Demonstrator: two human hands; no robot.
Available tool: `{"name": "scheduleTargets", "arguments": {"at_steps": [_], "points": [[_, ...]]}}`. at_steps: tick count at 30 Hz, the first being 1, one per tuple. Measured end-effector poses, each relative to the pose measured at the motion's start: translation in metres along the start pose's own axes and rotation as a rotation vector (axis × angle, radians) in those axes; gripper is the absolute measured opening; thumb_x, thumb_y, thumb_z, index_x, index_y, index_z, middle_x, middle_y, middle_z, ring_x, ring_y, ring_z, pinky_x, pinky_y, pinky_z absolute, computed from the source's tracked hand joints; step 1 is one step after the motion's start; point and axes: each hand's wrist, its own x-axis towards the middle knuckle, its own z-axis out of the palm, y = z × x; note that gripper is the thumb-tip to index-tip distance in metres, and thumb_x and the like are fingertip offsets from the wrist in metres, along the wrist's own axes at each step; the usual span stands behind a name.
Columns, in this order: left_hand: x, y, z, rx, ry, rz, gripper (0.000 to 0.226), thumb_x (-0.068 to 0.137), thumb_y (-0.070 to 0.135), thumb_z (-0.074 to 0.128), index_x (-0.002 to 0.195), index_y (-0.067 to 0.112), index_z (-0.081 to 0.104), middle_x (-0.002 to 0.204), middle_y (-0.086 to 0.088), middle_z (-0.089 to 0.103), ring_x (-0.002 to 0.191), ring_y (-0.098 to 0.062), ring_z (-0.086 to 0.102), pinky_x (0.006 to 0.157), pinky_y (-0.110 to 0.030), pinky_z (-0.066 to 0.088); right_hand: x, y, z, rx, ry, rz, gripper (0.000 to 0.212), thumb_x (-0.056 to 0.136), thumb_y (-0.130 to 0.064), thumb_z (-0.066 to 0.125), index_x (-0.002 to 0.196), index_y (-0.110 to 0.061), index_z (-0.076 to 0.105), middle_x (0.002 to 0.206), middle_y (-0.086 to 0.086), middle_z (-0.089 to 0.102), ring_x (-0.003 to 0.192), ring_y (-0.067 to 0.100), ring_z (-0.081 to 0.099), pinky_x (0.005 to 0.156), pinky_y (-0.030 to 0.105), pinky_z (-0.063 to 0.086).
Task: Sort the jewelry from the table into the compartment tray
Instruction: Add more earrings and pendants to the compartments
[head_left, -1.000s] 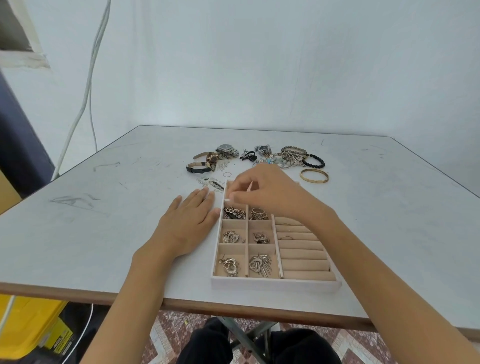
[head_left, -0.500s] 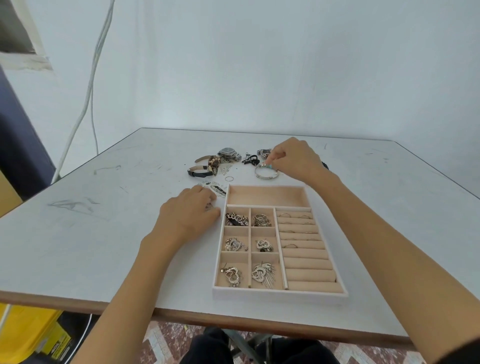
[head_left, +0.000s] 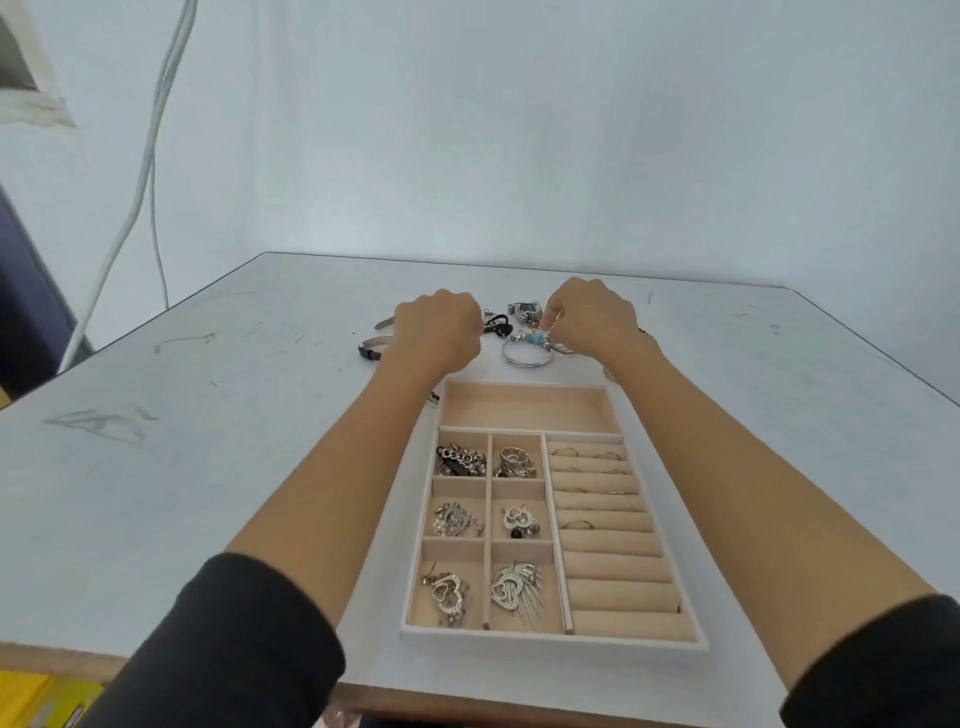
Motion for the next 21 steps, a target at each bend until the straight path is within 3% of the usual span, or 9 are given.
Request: {"name": "scheduleTargets", "arguments": {"at_steps": [9,13,16,21], "points": [[0.051,0.010,0.027,0.236,0.036,0.278,0.054,0.092,-0.001,0.045,0.138,0.027,0.042,0.139,0.002,0.046,0.124,-0.025,0.042,0.075,-0.037,0.038,0.022,0.012,0.016,0.029,-0.014,0.009,0.031,0.079,-0.004,0.052,0.097,-0.019,0.072,0.106,0.006,0.065,0.096,0.029,0.061,0.071,0.029,0.041],[0.062,0.004,0.037,0.290,0.057,0.299,0.043,0.096,0.009,0.049,0.131,0.033,0.050,0.126,0.001,0.055,0.118,-0.024,0.046,0.071,-0.034,0.036,0.030,0.014,0.021,0.048,-0.015,-0.001,0.030,0.078,-0.004,0.052,0.094,-0.019,0.073,0.102,0.005,0.066,0.092,0.028,0.061,0.069,0.029,0.042],[0.064,0.001,0.040,0.264,0.096,0.302,0.024,0.097,0.024,0.051,0.120,0.027,0.057,0.118,0.000,0.058,0.113,-0.023,0.048,0.068,-0.033,0.034,0.035,0.013,0.025,0.050,0.029,-0.013,0.031,0.077,-0.002,0.050,0.091,-0.018,0.073,0.100,0.006,0.067,0.090,0.028,0.062,0.071,0.031,0.047],[0.065,-0.005,0.043,0.279,0.164,0.327,0.023,0.097,0.029,0.049,0.113,0.018,0.060,0.116,-0.002,0.058,0.111,-0.023,0.048,0.068,-0.032,0.032,0.039,0.011,0.025,0.065,0.019,-0.009,0.035,0.076,0.001,0.049,0.089,-0.021,0.073,0.100,0.004,0.067,0.093,0.027,0.062,0.072,0.030,0.045]]}}
